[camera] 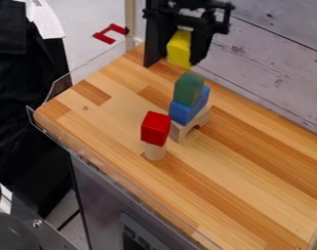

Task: Put the yellow block on top of the green block

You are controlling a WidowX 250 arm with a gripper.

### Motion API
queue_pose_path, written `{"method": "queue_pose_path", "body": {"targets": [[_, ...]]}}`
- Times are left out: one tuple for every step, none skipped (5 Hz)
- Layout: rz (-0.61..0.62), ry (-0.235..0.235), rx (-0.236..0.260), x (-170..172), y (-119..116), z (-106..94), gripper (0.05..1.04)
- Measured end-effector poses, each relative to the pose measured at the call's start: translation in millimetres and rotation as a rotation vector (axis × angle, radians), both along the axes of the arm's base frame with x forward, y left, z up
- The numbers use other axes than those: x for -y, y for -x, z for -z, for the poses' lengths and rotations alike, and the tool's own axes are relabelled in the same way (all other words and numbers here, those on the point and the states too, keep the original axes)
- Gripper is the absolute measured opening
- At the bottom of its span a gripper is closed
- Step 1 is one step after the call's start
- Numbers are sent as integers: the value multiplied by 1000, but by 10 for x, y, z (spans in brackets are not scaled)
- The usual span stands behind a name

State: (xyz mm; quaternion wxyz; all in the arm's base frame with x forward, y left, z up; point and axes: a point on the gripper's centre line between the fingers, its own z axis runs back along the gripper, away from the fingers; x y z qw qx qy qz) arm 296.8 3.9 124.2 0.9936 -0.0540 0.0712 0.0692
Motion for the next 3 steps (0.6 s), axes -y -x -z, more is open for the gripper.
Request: {"method": "queue_pose_path", "body": {"targets": [[30, -6, -12, 35, -15, 43, 582], [53, -11, -26, 110, -22, 100, 582], [66, -11, -27, 137, -31, 124, 582]]}}
